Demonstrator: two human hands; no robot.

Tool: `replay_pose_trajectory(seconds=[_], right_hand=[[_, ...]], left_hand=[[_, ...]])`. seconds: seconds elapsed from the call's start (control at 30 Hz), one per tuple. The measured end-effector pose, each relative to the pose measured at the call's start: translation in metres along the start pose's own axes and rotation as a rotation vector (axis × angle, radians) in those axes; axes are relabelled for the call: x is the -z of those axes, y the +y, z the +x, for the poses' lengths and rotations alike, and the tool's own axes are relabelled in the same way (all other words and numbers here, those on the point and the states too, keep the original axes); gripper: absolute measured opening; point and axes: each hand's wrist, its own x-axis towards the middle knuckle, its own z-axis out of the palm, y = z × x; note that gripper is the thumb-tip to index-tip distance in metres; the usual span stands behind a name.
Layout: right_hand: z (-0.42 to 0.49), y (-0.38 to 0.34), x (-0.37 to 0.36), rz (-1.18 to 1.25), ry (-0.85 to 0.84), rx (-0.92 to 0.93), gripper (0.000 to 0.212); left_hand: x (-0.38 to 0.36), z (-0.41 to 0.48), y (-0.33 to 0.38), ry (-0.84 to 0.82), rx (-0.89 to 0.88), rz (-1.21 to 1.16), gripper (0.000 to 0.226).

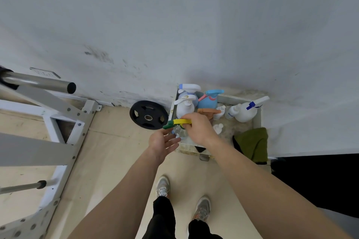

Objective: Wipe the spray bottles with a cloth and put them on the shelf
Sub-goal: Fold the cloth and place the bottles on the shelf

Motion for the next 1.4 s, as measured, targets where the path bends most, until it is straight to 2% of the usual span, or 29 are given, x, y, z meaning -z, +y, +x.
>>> replay_pose_trajectory(seconds=[0.2, 0.33, 0.47, 0.53, 0.63, 0.67, 0.7, 0.77, 0.87, 0.93, 1.1, 1.3, 1.4], right_hand=[[0.002, 0.0, 0.0, 0.017, -0.002, -0.007, 0.022], [-0.008, 0.001, 0.006, 0.092, 0.008, -0.012, 0.032], [-0.031, 0.024, 0.026, 0.259, 0.154, -0.048, 0.034], [-0.043, 0.044, 0.04, 0.324, 0.233, -0.131, 0.034], [-0.051, 0.085, 0.052, 0.336, 0.308, -0.356, 0.035], [-0.049, 0.099, 0.052, 0.341, 0.302, -0.419, 0.038], [-0.045, 0.112, 0.049, 0.342, 0.276, -0.465, 0.041], [-0.033, 0.13, 0.04, 0.329, 0.2, -0.482, 0.049], [-0.013, 0.143, 0.02, 0.266, 0.111, -0.406, 0.058], [0.0, 0.148, 0.007, 0.231, 0.102, -0.351, 0.054], [0.014, 0.156, -0.013, 0.17, 0.177, -0.213, 0.005], [0.002, 0.174, 0.019, 0.171, 0.331, -0.257, 0.012], [0.001, 0.189, 0.039, 0.201, 0.34, -0.324, 0.014]], left_hand=[[0.0, 0.0, 0.001, -0.014, -0.004, 0.037, 0.023], [0.001, -0.004, -0.003, 0.036, -0.014, 0.161, 0.021], [0.002, -0.013, -0.016, 0.084, 0.014, 0.326, 0.02], [-0.005, -0.015, -0.025, 0.073, 0.029, 0.402, 0.02], [-0.027, -0.012, -0.043, 0.037, -0.001, 0.542, 0.014], [-0.036, -0.007, -0.051, 0.023, -0.043, 0.61, 0.02], [-0.044, 0.0, -0.059, 0.016, -0.086, 0.708, 0.037], [-0.06, 0.012, -0.072, 0.034, -0.207, 0.928, 0.062], [-0.079, 0.03, -0.087, 0.083, -0.387, 1.079, 0.062], [-0.088, 0.044, -0.095, 0.112, -0.459, 1.081, 0.057], [-0.096, 0.064, -0.105, 0.155, -0.572, 1.004, 0.033], [-0.122, 0.067, -0.112, 0.077, -0.676, 1.095, 0.031], [-0.148, 0.073, -0.114, 0.057, -0.697, 1.09, 0.03]])
